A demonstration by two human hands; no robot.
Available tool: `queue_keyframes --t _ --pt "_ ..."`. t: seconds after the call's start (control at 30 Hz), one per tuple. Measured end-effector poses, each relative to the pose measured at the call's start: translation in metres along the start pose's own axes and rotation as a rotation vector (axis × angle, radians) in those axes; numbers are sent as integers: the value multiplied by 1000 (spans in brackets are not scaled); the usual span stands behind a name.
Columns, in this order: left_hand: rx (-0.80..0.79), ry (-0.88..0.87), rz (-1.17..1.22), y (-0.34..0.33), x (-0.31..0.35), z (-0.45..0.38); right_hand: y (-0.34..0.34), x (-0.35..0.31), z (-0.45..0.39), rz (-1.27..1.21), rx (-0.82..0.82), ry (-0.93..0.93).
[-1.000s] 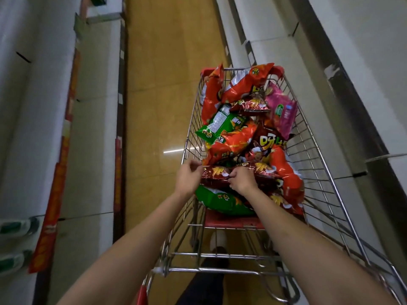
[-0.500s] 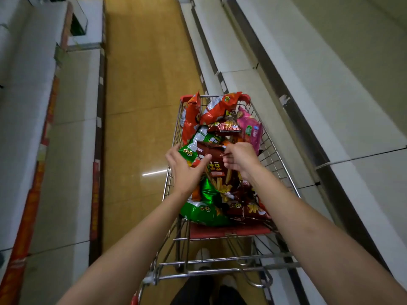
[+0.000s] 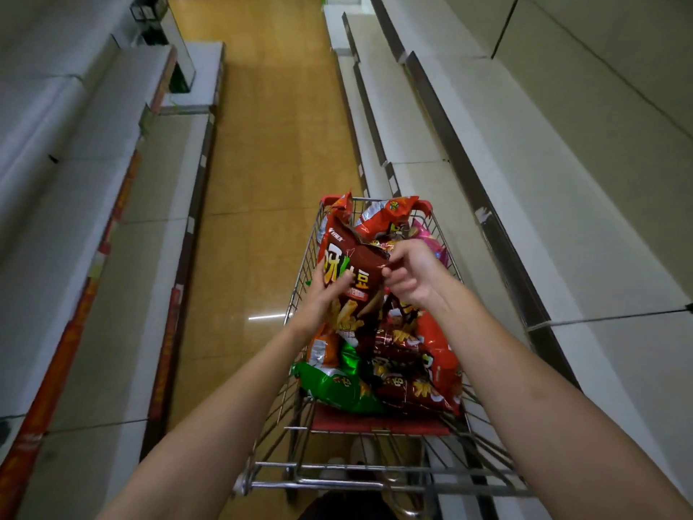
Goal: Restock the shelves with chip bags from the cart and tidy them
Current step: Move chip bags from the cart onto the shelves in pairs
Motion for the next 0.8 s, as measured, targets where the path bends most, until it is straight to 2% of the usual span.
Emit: queue_keyframes --t 0.13,0.2,0.33,0.47,0.6,0.8 --pt "-97 117 16 11 -3 -3 5 -10 -1 74 -129 -35" --pt "-186 132 -8 5 0 -1 14 -16 -8 57 -113 0" --pt "-183 185 90 8 -5 2 24 -23 -25 62 -21 70" --pt "-56 203 203 23 -12 6 27 -23 -42 252 53 101" --pt "127 184 398 46 -22 15 40 -1 -73 515 101 32" --pt "242 232 427 66 -46 23 66 54 -130 816 110 -85"
Point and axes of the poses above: each hand's wrist, its own z-axis away from the middle knuckle, its own y-axis out of the back of the hand, x = y × z, the point moved 8 cm from there along -z, towards the middle knuckle, and after that the axes turned 10 degrees about -x, right-handed, at the moved point
